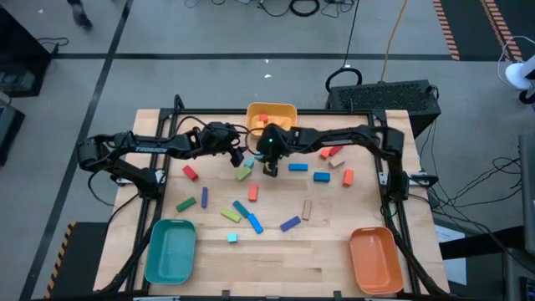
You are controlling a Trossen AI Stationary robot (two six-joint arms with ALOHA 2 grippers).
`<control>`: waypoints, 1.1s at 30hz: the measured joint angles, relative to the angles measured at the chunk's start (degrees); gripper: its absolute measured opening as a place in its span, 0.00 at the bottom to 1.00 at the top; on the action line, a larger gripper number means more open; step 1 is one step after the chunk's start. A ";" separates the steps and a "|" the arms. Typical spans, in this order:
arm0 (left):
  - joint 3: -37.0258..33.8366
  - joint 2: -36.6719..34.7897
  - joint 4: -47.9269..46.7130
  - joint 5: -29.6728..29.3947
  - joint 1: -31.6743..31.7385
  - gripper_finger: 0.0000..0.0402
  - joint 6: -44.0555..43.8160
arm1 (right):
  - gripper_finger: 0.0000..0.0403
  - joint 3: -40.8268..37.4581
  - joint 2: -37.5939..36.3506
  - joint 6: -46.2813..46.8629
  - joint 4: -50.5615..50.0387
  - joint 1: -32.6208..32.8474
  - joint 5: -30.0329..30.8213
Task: Sort blocks by size
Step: Put the top blue square block into the yellow bin
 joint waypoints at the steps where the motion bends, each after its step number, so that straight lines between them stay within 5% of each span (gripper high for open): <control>1: 0.00 0.00 0.02 0.00 -0.08 0.74 -0.04 | 0.28 0.00 -1.02 -0.31 -0.07 -0.06 0.59; 12: 0.00 0.00 0.00 0.04 -0.38 0.74 -0.07 | 0.28 0.02 -5.48 -2.49 1.39 -5.68 5.85; 33: 0.00 0.00 0.04 1.17 -0.38 0.74 -1.49 | 0.29 0.00 2.10 3.99 4.64 -13.54 5.32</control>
